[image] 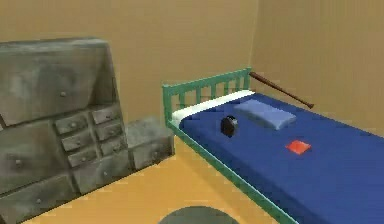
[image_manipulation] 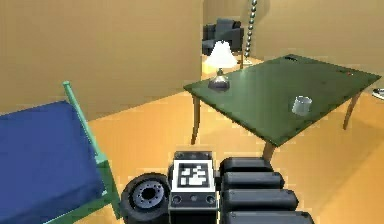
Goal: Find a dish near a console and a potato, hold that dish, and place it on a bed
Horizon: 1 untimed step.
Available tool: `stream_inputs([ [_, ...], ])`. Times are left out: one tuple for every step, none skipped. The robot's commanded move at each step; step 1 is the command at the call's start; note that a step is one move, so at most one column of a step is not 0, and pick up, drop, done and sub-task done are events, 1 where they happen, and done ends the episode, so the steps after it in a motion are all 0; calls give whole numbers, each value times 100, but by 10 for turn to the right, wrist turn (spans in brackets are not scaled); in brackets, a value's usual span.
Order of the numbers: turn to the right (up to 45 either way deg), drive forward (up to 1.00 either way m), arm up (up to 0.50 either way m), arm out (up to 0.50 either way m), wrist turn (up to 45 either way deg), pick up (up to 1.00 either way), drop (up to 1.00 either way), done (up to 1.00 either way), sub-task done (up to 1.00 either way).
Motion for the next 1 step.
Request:
stream_inputs([
  [0, 100, 0, 0, 0, 0, 0, 0, 0],
])
